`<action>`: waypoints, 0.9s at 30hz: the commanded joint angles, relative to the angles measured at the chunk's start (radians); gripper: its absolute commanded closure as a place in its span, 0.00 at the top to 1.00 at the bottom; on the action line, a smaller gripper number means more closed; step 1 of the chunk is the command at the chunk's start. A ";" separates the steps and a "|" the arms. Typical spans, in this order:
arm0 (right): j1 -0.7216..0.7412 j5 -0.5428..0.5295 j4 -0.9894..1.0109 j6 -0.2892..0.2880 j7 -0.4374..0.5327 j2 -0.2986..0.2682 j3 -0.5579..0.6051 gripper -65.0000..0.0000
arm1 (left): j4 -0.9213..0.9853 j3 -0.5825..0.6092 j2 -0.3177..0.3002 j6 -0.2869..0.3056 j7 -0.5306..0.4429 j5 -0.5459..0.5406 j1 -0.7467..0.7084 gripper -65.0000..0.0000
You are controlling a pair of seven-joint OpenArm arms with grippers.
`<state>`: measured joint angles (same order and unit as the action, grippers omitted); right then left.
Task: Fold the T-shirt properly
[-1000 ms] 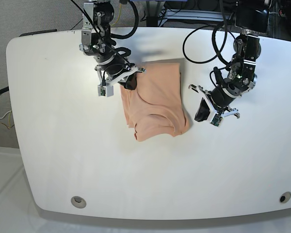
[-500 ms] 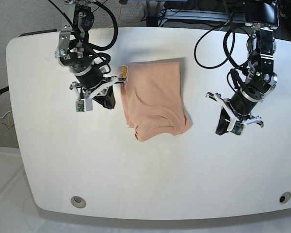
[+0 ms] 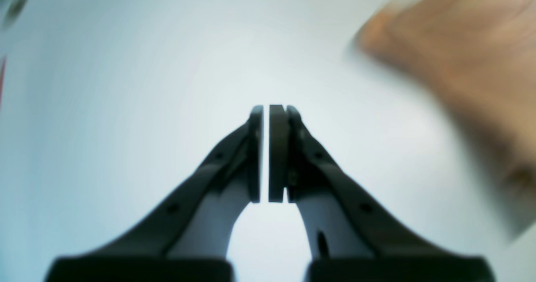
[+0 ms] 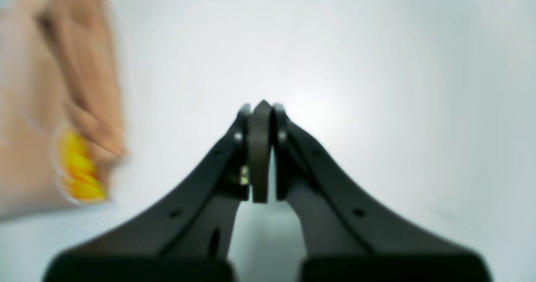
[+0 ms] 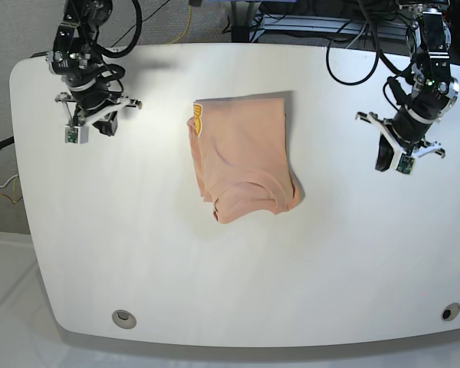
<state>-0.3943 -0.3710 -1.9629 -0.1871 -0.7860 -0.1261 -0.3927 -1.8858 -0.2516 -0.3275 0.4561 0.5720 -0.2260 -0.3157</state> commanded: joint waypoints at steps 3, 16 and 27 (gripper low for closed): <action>-0.061 -0.015 -0.029 -0.007 0.027 -0.034 -0.050 0.00 | -0.025 -0.094 -0.002 0.050 -0.034 -0.023 -0.079 0.01; -0.222 -0.007 -0.037 -0.093 0.029 -0.037 -0.242 0.00 | -0.033 -0.337 0.028 0.129 -0.036 -0.025 -0.267 0.01; -0.363 -0.007 -0.033 -0.168 0.029 -0.031 -0.404 0.00 | -0.027 -0.457 0.113 0.208 -0.033 -0.019 -0.432 0.01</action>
<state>-0.7219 -0.3706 -1.9804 -0.3439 -0.7788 -0.1455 -0.7708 -1.8996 -0.6891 -0.2165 0.6586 0.5636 -0.2306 -0.7158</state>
